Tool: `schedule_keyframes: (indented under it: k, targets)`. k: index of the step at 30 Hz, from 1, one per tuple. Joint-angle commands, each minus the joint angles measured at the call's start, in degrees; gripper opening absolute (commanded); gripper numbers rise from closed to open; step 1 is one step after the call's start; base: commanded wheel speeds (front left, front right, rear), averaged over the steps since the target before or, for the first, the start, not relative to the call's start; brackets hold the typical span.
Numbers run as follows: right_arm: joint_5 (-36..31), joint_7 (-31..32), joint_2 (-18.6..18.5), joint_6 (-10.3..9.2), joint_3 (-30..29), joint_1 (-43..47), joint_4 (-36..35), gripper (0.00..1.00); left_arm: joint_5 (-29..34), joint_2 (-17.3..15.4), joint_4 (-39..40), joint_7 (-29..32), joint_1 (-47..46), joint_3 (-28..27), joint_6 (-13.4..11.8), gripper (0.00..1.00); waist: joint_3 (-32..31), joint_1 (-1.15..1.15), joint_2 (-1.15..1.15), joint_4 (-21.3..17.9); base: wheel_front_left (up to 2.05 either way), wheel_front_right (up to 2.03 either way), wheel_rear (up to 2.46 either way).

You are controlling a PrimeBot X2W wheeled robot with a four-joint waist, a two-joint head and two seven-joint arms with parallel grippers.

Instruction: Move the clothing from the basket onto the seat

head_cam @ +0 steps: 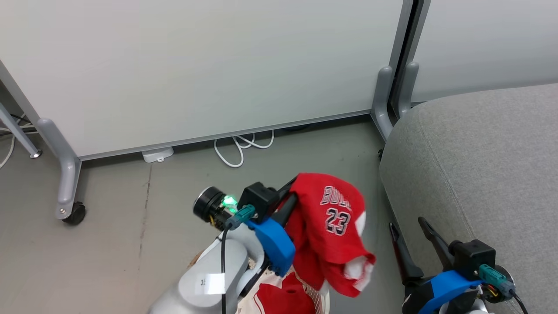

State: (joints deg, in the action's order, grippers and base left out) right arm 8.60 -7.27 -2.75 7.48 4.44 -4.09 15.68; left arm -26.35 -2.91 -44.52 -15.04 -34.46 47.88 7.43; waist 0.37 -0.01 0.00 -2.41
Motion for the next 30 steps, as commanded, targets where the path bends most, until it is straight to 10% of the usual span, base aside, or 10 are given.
schedule_keyframes:
  k: [1, 30]
  targets:
    - [-0.43, 0.15, -0.24, 0.03, -0.18, 1.16, -0.34, 1.00, -0.75, 0.01, 0.60, -0.18, -1.24, 0.88, 0.05, 0.00, -0.13, 0.01, 0.00, 0.15, 0.00, 0.00, 0.00]
    - [0.71, 0.66, -0.23, 0.03, 0.13, 2.64, -1.62, 1.00, -14.44, 0.00, 3.99, -0.19, -11.79, 14.26, -3.26, 0.00, -1.30, 0.01, 0.00, -0.93, 0.00, 0.00, 0.00]
